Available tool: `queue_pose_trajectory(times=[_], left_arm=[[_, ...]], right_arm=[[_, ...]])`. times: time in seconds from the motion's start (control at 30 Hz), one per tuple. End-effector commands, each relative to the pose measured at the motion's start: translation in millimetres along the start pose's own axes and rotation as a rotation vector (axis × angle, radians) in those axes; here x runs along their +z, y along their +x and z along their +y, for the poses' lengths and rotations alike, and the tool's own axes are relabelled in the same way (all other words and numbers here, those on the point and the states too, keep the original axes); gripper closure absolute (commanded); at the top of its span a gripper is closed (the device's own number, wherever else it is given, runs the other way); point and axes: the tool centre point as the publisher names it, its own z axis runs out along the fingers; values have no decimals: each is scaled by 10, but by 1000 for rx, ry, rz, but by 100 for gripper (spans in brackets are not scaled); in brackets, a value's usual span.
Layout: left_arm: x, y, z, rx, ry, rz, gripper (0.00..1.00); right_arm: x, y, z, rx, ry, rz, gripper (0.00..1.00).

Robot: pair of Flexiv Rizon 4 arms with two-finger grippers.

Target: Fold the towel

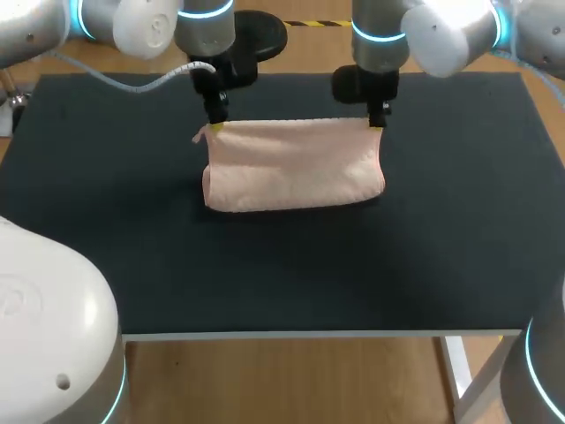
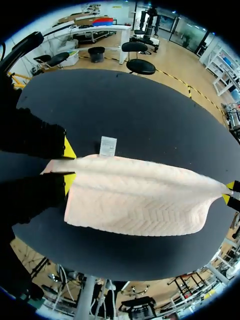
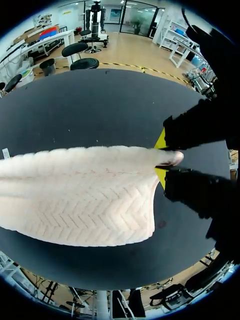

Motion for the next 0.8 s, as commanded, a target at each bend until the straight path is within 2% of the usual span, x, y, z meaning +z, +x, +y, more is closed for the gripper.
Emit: queue_pose_trajectory(times=[0.03, 0.1, 0.2, 0.33, 0.43, 0.53, 0.6, 0.67, 0.8], left_arm=[[-106, -27, 136, 32, 146, -1, 0], [-212, -2, 183, 54, 185, -8, 0], [-429, 66, 286, 76, 326, -17, 0], [-753, 161, 441, 103, 601, -18, 0], [-908, 221, 522, 115, 770, -8, 0], [-974, 262, 562, 120, 872, 3, 0], [-988, 278, 584, 128, 906, -1, 0], [-966, 276, 617, 92, 956, 31, 0], [-954, 273, 647, 82, 986, 79, 0]], right_arm=[[-169, 15, -98, -19, -37, -59, 0], [-310, -4, -122, -32, -68, -102, 0], [-528, -48, -159, -58, -85, -165, 0], [-785, -103, -209, -66, -114, -220, 0], [-875, -129, -227, -53, -135, -233, 0], [-927, -136, -224, -48, -138, -234, 0], [-948, -132, -212, -46, -139, -236, 0], [-975, -121, -195, -43, -142, -237, 0], [-1044, -70, -174, -63, -116, -238, 0]])
